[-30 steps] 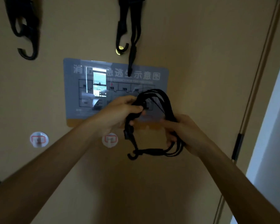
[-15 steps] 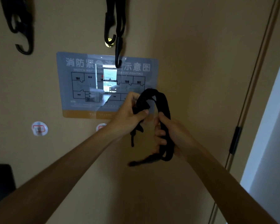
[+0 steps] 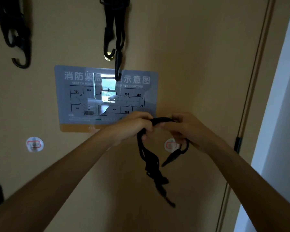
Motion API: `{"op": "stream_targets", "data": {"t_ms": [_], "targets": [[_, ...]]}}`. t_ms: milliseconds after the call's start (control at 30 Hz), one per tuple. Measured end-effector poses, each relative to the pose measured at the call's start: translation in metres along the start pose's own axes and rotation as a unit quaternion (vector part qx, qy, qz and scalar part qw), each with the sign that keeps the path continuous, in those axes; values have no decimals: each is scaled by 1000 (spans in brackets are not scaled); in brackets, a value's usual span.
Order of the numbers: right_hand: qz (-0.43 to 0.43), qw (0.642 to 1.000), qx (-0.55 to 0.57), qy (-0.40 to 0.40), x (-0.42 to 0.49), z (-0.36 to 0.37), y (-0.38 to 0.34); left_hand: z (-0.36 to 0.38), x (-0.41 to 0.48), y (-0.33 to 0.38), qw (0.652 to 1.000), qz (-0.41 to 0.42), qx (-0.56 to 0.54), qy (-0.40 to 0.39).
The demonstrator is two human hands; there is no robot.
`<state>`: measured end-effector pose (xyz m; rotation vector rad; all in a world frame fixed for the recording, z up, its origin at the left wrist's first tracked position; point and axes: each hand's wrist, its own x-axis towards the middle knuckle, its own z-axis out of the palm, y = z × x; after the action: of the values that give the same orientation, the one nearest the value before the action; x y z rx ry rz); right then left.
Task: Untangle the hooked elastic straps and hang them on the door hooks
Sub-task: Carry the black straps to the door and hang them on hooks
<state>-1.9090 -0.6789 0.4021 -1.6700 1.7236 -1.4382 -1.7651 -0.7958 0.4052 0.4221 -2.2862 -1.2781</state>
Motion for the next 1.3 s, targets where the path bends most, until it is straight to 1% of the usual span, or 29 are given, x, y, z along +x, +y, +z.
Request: {"op": "stream_targets", "data": {"t_ms": [67,133,233,300,367,467,567,633,700,800,833,900,1000,1067,1133,1200,1300], "targets": [[-22,999,-36,24,0,-7,-5,-3,3,6,999,9,19,-27],[-46,997,-61,32,-1,-16,-8,-8,6,11,997,25,37,-61],[-48,995,-85,36,0,-30,-8,-14,10,15,992,35,42,-113],[-49,993,-97,47,1,-41,-8,-19,12,17,989,41,67,-129],[-47,992,-104,45,1,-53,-7,-24,16,19,986,52,96,-123],[-30,990,-140,0,4,-66,-9,-27,26,26,987,70,100,-101],[-19,995,-96,-25,14,-68,-18,-25,44,41,986,104,110,-73],[-31,995,-87,-36,24,-67,-26,-24,57,54,981,133,127,-57],[-55,992,-116,-8,35,-68,-33,-24,68,70,972,165,161,-37],[-103,981,-151,66,51,-84,-43,-31,82,94,958,207,196,-13],[-119,979,-145,78,54,-91,-47,-36,86,101,954,224,201,-11],[-153,975,-139,84,61,-105,-58,-45,94,116,933,264,246,-3],[-217,949,-195,119,73,-131,-76,-56,108,140,898,314,307,23],[-259,918,-261,149,83,-148,-88,-63,118,158,876,338,339,60],[-308,864,-350,187,93,-163,-101,-70,130,177,841,359,390,109],[-351,811,-414,217,104,-178,-116,-77,144,199,806,382,424,158],[-385,751,-480,239,122,-200,-138,-86,162,234,755,422,453,217]]}}
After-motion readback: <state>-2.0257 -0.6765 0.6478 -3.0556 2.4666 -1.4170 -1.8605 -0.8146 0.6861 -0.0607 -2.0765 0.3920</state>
